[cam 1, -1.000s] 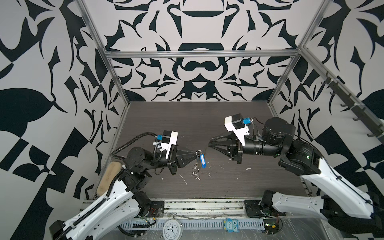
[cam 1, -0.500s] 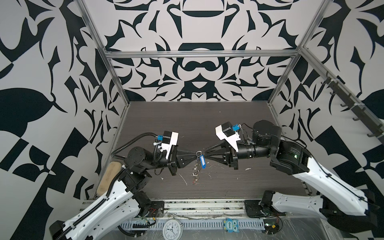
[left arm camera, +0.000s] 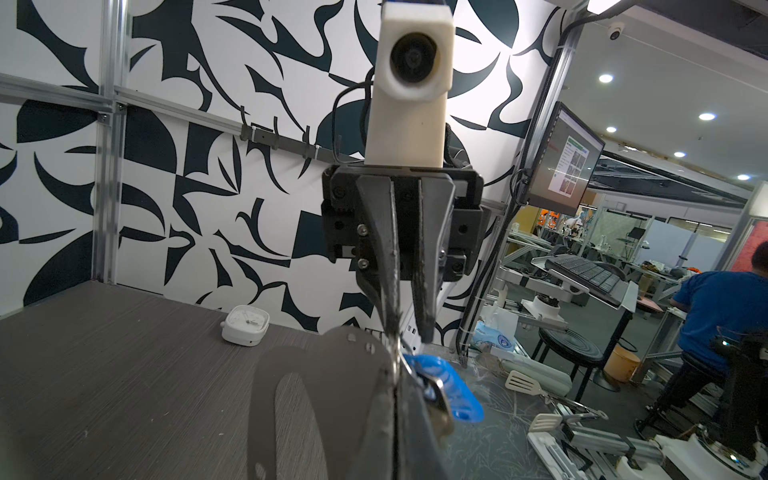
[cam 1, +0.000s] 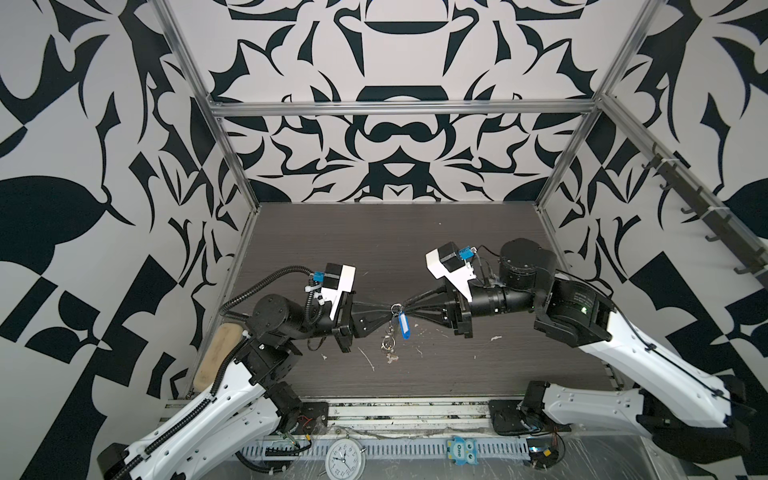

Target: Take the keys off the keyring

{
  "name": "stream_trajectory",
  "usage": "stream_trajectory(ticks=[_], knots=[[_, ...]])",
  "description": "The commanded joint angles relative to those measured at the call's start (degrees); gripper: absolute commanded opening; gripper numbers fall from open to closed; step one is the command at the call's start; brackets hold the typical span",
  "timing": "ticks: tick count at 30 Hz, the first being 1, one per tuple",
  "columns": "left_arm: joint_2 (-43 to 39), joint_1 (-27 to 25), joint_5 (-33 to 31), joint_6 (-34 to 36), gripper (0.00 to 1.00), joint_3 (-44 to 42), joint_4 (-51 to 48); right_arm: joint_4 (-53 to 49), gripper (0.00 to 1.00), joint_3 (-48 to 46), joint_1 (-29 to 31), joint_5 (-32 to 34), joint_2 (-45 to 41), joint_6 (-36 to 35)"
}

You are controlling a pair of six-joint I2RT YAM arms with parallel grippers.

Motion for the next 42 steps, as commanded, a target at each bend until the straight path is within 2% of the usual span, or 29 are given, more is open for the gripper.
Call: stream_trajectory(ticks=[1, 15, 19, 25, 30, 37, 42], knots=[[-0.7, -0.2, 0.5, 0.5, 0.00, 1.4, 2.0, 2.2, 0.15, 0.2, 0.1, -0.8, 0.8, 0.5], [-1.3, -0.2, -0.1, 1.3, 0.00, 1.6, 0.6, 1.8, 0.21, 0.3, 0.2, 3.5, 0.9, 0.9], [-1.5, -0.2, -0.3, 1.7, 0.00, 1.7, 0.0, 1.9, 0.23, 0.1, 0.1, 2.1, 0.8, 1.0], [-1.5, -0.2, -0.4, 1.8, 0.00, 1.8, -0.1, 2.3, 0.12, -0.1, 0.1, 1.5, 0.7, 1.1], [-1.6, -0.2, -0.8, 1.9, 0.00, 1.9, -0.1, 2.2, 0.00, 0.1, 0.1, 0.9, 0.8, 1.1], [-1.6, -0.2, -2.9, 2.2, 0.00, 2.7, -2.6, 0.7, 0.00, 1.4, 0.2, 3.9, 0.8, 1.2], [-4.3, -0.2, -8.4, 3.2, 0.29, 2.5, -8.7, -2.6, 0.00, 3.1, 0.1, 9.5, 1.3, 2.0]])
